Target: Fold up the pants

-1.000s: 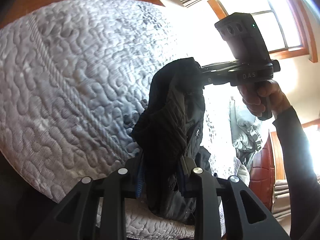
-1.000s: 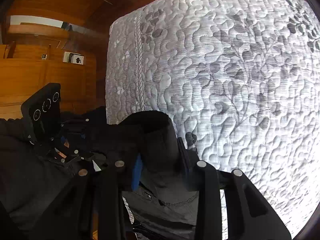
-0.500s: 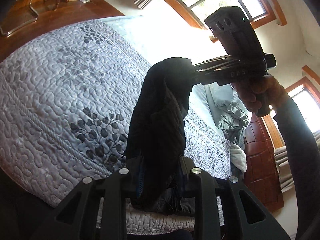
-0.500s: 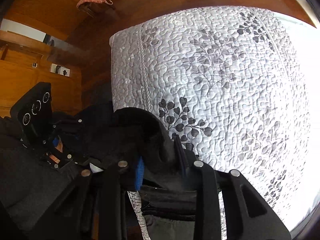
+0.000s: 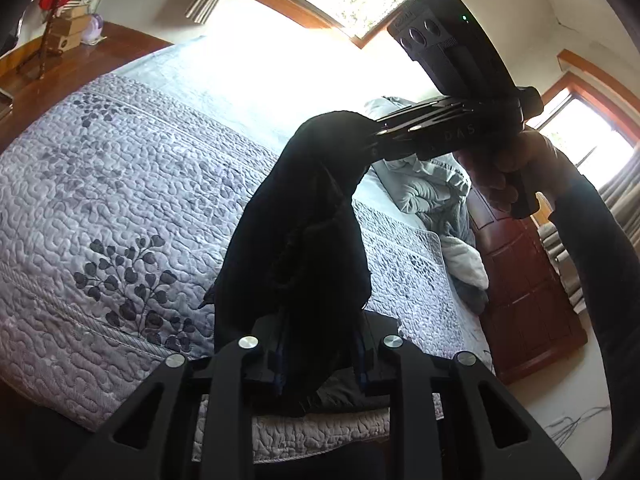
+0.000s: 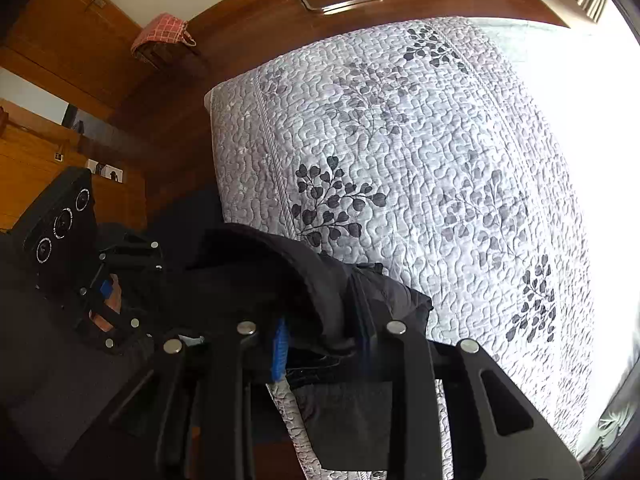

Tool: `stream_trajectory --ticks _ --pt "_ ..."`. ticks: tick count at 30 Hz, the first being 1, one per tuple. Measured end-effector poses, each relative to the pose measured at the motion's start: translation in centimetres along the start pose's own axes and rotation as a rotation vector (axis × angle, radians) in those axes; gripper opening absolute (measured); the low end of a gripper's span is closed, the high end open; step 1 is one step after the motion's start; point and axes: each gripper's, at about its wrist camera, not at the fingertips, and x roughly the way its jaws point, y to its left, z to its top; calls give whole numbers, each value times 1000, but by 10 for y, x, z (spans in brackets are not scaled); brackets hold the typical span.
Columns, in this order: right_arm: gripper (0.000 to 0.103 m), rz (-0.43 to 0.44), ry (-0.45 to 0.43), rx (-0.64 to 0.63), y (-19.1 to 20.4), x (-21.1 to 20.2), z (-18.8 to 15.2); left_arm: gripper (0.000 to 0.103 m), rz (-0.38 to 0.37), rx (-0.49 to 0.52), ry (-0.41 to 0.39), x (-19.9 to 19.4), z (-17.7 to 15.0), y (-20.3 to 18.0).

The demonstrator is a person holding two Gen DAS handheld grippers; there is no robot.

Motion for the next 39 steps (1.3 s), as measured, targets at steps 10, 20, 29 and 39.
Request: stream_trajectory --ticks 10,20,29,39 --pt "24 -26 -78 84 -16 -24 -74 25 -15 133 58 30 -13 -63" --pt "21 -70 -109 132 -26 -40 -147 25 -51 221 120 63 -30 -111" --pt "20 -98 -118 209 -45 -40 -211 25 -83 291 193 103 -51 -151" --pt "19 -100 -110 295 -77 -19 -284 25 -92 349 277 154 -83 -188"
